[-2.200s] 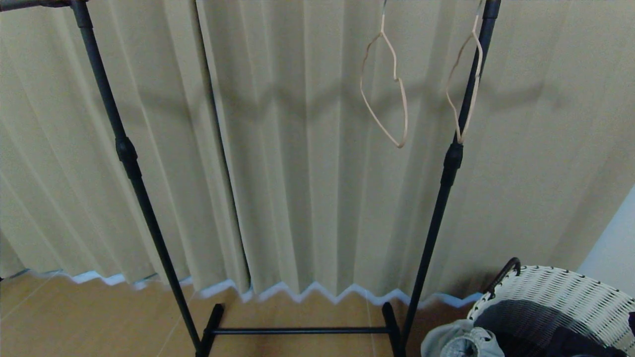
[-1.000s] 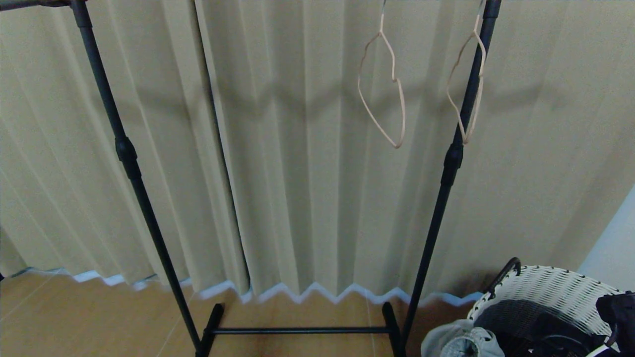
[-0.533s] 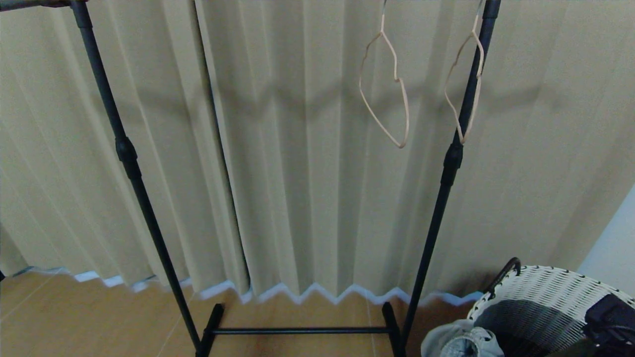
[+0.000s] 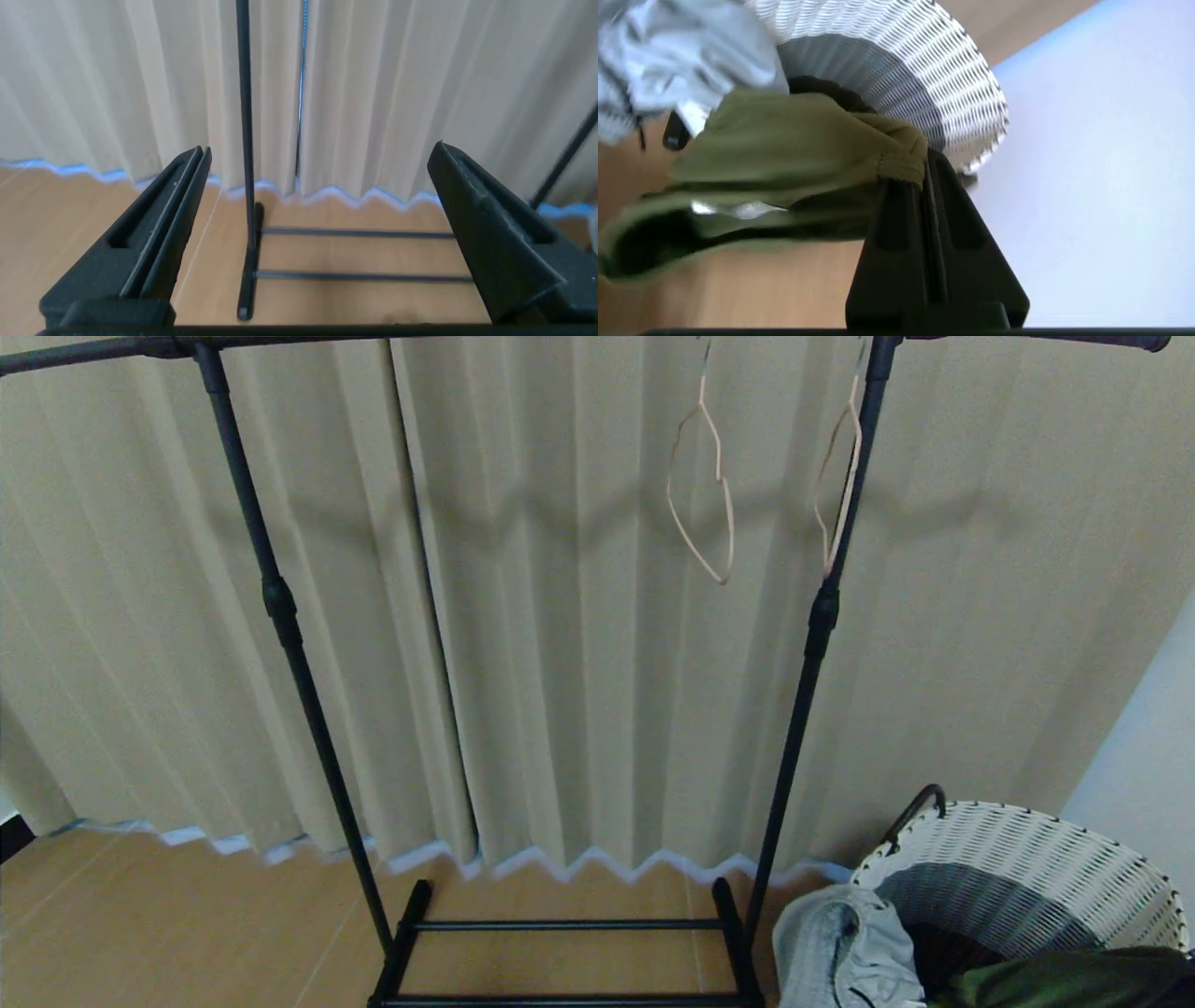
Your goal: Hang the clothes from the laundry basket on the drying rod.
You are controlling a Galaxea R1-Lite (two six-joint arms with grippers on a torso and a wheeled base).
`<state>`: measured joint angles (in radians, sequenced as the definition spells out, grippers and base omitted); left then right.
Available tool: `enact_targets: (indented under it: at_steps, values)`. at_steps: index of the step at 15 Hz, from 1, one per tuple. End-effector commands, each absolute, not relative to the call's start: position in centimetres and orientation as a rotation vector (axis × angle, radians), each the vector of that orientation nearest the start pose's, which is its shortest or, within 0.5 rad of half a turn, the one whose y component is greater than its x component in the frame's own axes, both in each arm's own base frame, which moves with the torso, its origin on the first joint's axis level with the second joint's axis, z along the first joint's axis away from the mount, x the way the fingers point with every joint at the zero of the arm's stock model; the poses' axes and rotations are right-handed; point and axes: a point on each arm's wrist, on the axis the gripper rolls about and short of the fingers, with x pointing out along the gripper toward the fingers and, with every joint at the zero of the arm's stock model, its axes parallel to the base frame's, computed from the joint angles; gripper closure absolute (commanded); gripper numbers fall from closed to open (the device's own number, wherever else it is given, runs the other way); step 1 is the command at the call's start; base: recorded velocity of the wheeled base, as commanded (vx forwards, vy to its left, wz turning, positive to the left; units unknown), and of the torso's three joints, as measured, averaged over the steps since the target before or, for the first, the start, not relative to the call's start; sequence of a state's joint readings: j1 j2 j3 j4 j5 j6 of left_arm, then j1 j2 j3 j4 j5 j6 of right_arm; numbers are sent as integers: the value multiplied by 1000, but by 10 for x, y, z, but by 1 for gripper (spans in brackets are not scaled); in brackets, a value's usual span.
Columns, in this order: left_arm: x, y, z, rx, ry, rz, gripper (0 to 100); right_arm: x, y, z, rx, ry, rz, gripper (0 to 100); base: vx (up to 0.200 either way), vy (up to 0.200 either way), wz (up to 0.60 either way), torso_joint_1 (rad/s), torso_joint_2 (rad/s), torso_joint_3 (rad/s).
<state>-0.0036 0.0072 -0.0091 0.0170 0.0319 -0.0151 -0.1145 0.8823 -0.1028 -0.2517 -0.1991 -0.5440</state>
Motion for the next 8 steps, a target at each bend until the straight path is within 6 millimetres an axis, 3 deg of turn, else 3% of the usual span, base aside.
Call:
enact_targets:
  at_steps: [1, 8]
  values:
    - [-23, 1, 76, -15, 15, 29, 0, 72, -13, 113, -550, 579, -162, 100, -200, 0, 0, 2, 2, -2]
    - [-23, 1, 76, -15, 15, 29, 0, 72, -13, 113, -549, 574, -162, 100, 0, 0, 0, 0, 0, 0]
